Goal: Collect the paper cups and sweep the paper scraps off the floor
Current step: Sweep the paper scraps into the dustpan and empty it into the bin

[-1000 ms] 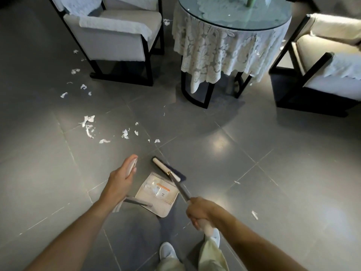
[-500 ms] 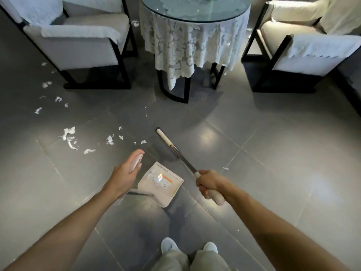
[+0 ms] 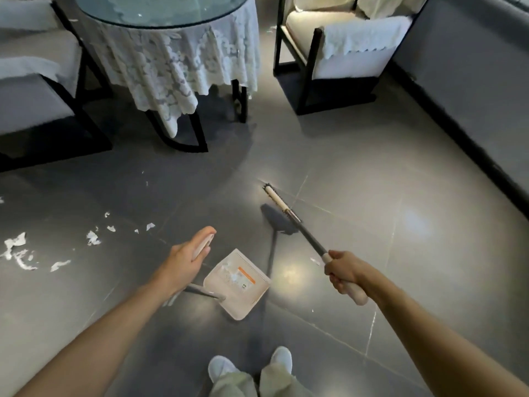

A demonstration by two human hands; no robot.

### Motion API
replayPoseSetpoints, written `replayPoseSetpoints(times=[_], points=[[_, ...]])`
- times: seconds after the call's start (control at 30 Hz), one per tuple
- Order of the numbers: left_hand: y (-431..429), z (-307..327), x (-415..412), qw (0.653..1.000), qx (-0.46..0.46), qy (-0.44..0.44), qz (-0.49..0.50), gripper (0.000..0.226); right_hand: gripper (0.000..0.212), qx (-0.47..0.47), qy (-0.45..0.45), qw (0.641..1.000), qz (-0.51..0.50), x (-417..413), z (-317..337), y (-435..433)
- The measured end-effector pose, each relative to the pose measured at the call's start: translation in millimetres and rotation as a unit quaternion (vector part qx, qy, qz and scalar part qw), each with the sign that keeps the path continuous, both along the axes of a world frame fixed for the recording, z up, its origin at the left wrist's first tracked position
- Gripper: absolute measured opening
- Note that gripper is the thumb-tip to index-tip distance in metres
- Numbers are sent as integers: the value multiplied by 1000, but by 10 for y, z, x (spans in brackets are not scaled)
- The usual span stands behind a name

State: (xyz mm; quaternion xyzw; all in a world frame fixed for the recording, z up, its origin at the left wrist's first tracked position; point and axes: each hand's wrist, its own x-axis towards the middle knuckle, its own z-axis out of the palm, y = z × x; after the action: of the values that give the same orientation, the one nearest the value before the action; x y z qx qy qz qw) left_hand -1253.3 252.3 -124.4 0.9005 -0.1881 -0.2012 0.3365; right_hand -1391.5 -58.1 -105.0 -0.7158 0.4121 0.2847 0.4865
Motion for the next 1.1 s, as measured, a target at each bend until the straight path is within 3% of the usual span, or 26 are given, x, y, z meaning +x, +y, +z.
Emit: replayPoseSetpoints(times=[0.17, 0.3, 0.43, 0.57, 0.73, 1.0, 1.1], points=[[-242, -169, 45, 1000, 12, -23, -2, 36, 28, -9, 59, 997, 42, -215, -254, -267], [-312, -174, 111, 999, 34, -22, -20, 35, 33, -11, 85, 986, 143, -326, -257, 74], [-342, -151, 143, 999, 20, -38, -25, 35, 42, 40, 99, 983, 151, -440, -120, 520], [-282, -131, 89, 998, 2, -44, -50, 34, 51, 107, 103, 987, 55, -668, 39, 755], [-120, -111, 34, 995, -5, -34, -94, 34, 42, 104, 73, 989, -80, -1208, 166, 1029], [-17, -56, -187, 980, -8, -17, -200, 34, 31, -73, 33, 991, -106, -1629, -88, 1124], [-21, -83, -278, 978, -2, -11, -211, 33, 29, -94, 41, 987, -125, -1651, -259, 983]])
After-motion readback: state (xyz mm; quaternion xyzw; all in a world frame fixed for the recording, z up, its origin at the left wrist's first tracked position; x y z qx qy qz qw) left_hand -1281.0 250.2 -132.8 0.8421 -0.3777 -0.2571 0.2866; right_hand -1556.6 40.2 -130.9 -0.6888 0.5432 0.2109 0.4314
